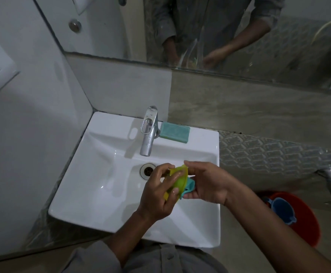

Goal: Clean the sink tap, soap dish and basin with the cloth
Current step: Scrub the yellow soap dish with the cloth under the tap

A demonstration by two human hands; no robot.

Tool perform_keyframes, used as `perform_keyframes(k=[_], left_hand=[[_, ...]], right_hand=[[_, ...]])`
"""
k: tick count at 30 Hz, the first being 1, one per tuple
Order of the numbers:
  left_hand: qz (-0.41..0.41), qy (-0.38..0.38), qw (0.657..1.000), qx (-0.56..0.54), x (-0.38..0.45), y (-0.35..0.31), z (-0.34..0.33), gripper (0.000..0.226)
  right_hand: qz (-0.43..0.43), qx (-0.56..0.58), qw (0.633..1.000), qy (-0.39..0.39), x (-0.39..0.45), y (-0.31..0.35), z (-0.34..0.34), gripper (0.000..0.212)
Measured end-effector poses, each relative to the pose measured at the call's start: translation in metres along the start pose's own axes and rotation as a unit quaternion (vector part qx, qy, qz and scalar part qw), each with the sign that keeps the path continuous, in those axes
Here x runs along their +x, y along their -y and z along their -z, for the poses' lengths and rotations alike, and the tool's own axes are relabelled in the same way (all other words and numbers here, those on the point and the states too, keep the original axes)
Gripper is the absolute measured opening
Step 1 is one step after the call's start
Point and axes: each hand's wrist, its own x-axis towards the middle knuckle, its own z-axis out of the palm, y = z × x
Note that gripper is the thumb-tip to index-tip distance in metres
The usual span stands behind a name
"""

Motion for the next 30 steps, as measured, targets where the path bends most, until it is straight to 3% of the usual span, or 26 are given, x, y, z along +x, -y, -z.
perform_keyframes(k=[2,4,7,9,11,12,15,18,20,22,23,27,30], left_hand=[[0.006,-0.006,1.0,0.003,-0.001,-0.002,0.0,0.043],[0.062,-0.046,0.996,-0.053,0.002,-0.007,0.0,0.048],[0.222,-0.144,0.948,-0.178,0.013,-0.009,0.006,0.051],[0.356,-0.125,0.902,-0.21,0.021,-0.006,0.009,0.039],[0.471,-0.096,0.831,-0.279,0.027,-0.006,0.006,0.022],[0.511,-0.105,0.779,-0.347,0.028,-0.007,0.003,0.018],[0.569,-0.127,0.628,-0.516,0.029,-0.004,0.01,0.024],[0.565,-0.09,0.543,-0.615,0.025,0.002,0.026,0.025],[0.553,-0.059,0.516,-0.651,0.019,0.004,0.032,0.023],[0.541,-0.03,0.529,-0.654,0.015,0.005,0.035,0.026],[0.531,-0.019,0.552,-0.643,0.015,0.006,0.036,0.026],[0.53,-0.018,0.704,-0.473,0.016,0.007,0.041,0.025],[0.491,-0.027,0.793,-0.36,0.019,-0.005,0.028,0.023]], right_hand=[[0.034,0.003,0.999,-0.014,0.005,-0.009,0.002,0.024],[0.082,0.023,0.996,-0.025,0.008,-0.016,0.005,0.023],[0.149,0.047,0.988,-0.014,0.01,-0.021,0.012,0.033],[0.176,0.047,0.983,0.003,0.011,-0.025,0.016,0.035],[0.194,0.027,0.981,-0.004,0.015,-0.031,0.02,0.038],[0.201,0.021,0.979,-0.014,0.016,-0.034,0.022,0.039],[0.21,0.04,0.976,-0.044,0.019,-0.039,0.03,0.037],[0.209,0.031,0.973,-0.09,0.018,-0.043,0.039,0.035],[0.2,-0.027,0.966,-0.163,0.019,-0.045,0.042,0.032],[0.199,-0.071,0.946,-0.245,0.021,-0.048,0.046,0.023],[0.214,-0.079,0.931,-0.285,0.021,-0.049,0.048,0.022],[0.354,-0.109,0.833,-0.411,0.01,-0.057,0.056,0.026],[0.441,-0.242,0.777,-0.377,0.013,-0.066,0.028,0.032]])
